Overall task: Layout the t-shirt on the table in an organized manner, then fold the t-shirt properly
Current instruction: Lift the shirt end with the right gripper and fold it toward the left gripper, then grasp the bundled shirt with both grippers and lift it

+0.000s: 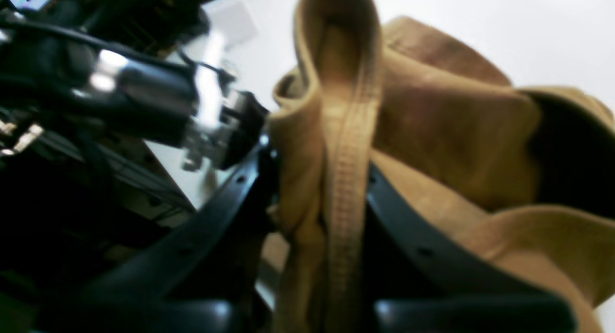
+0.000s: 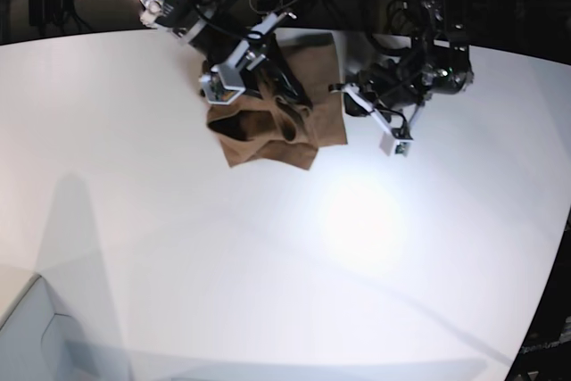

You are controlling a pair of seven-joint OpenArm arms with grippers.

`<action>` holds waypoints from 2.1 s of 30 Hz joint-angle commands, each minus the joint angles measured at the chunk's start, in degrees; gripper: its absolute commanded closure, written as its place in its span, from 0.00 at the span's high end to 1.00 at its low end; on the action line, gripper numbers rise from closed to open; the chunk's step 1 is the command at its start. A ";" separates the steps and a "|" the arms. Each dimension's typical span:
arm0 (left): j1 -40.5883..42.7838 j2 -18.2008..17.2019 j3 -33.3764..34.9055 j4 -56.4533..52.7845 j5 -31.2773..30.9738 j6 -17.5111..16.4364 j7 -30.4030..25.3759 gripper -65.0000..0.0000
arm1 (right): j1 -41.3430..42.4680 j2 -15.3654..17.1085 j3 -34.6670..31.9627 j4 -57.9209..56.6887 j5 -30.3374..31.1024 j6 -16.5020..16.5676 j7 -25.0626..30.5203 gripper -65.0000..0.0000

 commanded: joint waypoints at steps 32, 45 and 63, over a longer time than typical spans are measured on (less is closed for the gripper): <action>3.10 -7.01 -7.50 3.45 2.38 0.21 4.39 0.01 | 4.44 1.02 -6.02 4.21 1.27 0.82 -3.39 0.59; 4.24 -8.24 -11.72 7.84 0.71 0.13 4.39 0.01 | 3.65 3.40 2.86 4.56 1.09 0.82 -3.65 0.59; 12.51 -5.60 -16.47 22.17 -39.47 0.30 10.10 0.76 | 3.13 4.63 8.23 4.56 1.09 0.82 -3.65 0.59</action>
